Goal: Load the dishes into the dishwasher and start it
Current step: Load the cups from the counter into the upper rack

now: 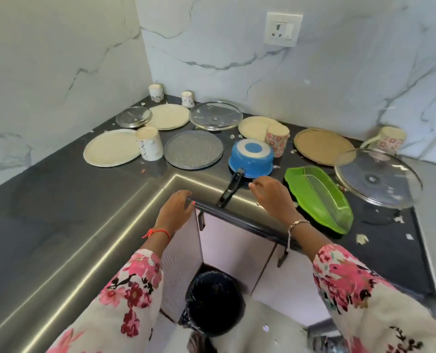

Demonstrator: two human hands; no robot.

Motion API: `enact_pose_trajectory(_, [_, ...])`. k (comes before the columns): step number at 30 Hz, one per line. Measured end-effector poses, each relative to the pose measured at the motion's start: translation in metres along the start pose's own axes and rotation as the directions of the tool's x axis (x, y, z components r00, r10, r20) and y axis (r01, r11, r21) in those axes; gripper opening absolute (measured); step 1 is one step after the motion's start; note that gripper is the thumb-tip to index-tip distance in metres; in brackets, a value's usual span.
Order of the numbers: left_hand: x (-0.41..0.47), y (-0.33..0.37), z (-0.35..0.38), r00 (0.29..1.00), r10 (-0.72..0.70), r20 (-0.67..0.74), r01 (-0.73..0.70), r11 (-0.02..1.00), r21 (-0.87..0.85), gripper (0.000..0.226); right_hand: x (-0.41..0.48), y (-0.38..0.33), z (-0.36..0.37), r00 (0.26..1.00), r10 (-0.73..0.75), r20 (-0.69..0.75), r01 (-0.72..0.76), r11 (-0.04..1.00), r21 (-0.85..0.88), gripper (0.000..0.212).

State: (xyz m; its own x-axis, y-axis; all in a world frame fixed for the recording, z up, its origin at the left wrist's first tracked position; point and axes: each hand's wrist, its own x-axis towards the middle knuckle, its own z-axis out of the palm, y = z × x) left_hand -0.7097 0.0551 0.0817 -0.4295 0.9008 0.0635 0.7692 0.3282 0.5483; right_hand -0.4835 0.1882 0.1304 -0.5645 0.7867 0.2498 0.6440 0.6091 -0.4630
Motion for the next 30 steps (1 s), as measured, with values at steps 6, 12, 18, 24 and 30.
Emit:
enact_pose_trajectory(6, [0.049, -0.058, -0.032, 0.987, -0.143, -0.079, 0.144, 0.990, 0.006, 0.033, 0.094, -0.027, 0.031, 0.998, -0.055, 0.001, 0.055, 0.998, 0.041, 0.029])
enact_pose_trajectory(12, [0.116, -0.108, -0.080, 0.942, -0.236, -0.240, 0.247, 0.969, 0.019, 0.022, 0.195, -0.060, 0.066, 0.993, -0.114, 0.002, 0.113, 0.988, 0.107, 0.027])
enact_pose_trajectory(18, [0.192, -0.170, -0.129, 0.900, -0.252, -0.356, 0.259, 0.965, -0.028, 0.026, 0.285, -0.083, 0.097, 0.990, -0.140, -0.026, 0.142, 0.983, 0.114, 0.027])
enact_pose_trajectory(24, [0.262, -0.209, -0.157, 0.893, -0.257, -0.370, 0.269, 0.963, -0.019, 0.026, 0.361, -0.100, 0.119, 0.982, -0.187, -0.028, 0.189, 0.978, 0.091, 0.026])
enact_pose_trajectory(30, [0.344, -0.230, -0.171, 0.910, -0.211, -0.356, 0.209, 0.977, -0.045, 0.027, 0.441, -0.096, 0.152, 0.970, -0.241, 0.013, 0.240, 0.969, 0.057, 0.027])
